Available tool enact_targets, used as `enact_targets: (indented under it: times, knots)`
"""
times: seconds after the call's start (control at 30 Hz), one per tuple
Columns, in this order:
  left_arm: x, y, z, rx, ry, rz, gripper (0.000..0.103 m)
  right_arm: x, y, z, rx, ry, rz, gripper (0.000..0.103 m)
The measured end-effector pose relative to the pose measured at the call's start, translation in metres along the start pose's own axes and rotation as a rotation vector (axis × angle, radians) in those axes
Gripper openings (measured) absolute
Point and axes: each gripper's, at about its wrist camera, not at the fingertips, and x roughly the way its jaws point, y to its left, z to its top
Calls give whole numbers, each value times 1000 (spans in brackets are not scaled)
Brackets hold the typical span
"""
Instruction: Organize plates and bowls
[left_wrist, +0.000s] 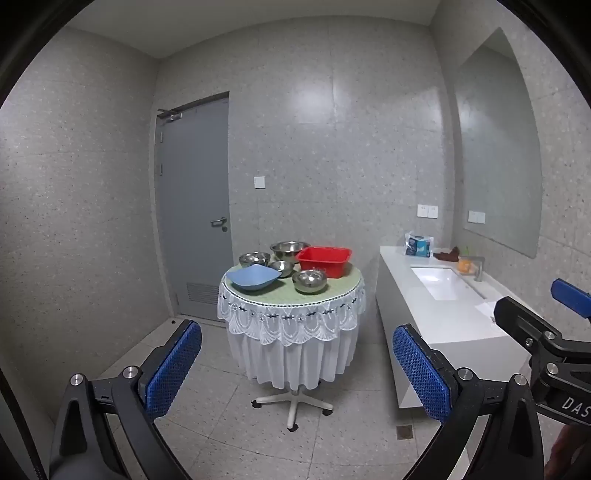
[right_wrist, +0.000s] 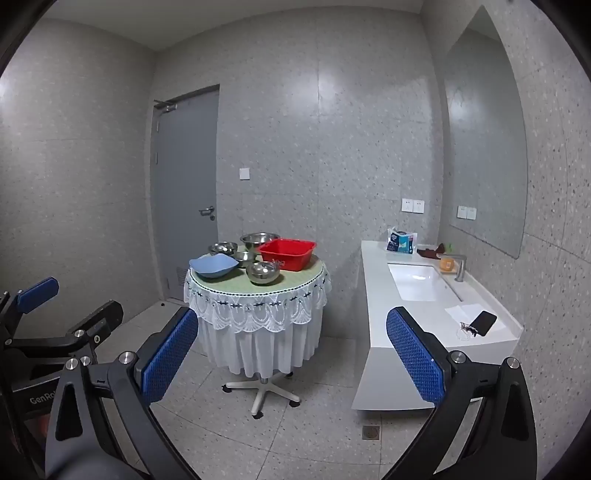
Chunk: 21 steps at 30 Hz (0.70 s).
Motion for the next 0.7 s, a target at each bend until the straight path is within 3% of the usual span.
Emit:
enact_targets:
  times: [0.33,0.7]
  knots:
    - [-4,-1,0,3,-2,5,102,-4,23,-3,-38,15,-15,103]
    - [-12,17,-9,-4,-7,4,102,-10,19,-5,-11,31,-1,103]
